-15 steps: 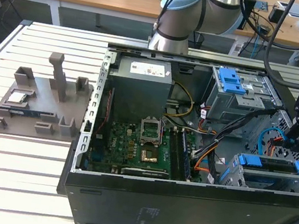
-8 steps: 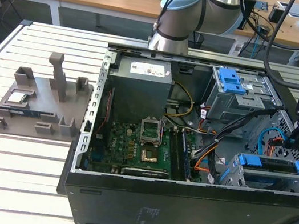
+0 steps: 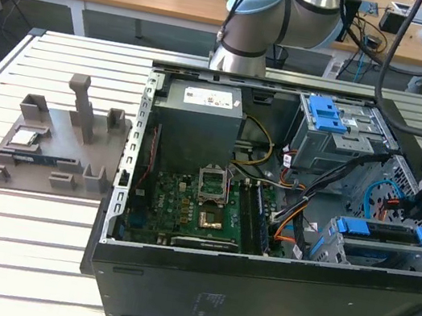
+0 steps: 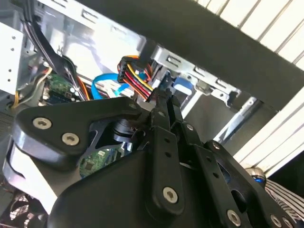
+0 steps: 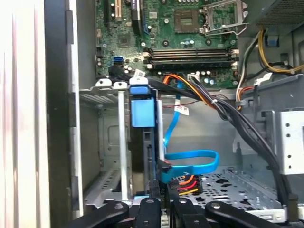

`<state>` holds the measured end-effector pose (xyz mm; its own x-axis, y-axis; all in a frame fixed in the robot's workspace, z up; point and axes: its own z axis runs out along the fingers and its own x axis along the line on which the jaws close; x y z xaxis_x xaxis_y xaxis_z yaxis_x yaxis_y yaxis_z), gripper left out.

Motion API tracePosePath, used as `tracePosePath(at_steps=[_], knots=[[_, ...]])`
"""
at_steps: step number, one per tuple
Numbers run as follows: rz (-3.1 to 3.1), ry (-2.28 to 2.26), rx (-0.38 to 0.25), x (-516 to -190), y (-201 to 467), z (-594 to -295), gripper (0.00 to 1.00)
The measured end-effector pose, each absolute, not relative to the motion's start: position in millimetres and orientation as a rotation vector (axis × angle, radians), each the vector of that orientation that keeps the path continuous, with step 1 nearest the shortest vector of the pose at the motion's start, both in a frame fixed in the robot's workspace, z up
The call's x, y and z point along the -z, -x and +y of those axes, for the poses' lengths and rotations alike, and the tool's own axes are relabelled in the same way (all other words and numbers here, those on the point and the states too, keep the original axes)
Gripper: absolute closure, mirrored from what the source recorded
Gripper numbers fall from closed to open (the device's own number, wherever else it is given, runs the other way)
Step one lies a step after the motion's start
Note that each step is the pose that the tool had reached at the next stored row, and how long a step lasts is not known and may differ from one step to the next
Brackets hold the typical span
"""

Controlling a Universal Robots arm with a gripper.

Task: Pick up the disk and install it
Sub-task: 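Insert the first disk wire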

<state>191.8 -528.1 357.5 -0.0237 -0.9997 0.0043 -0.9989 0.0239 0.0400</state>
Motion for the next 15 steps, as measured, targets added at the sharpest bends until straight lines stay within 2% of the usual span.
tracePosePath(at_steps=[15], knots=[[-2.225,-2.173,0.040,-340.9,-186.5,-529.6,0.83]])
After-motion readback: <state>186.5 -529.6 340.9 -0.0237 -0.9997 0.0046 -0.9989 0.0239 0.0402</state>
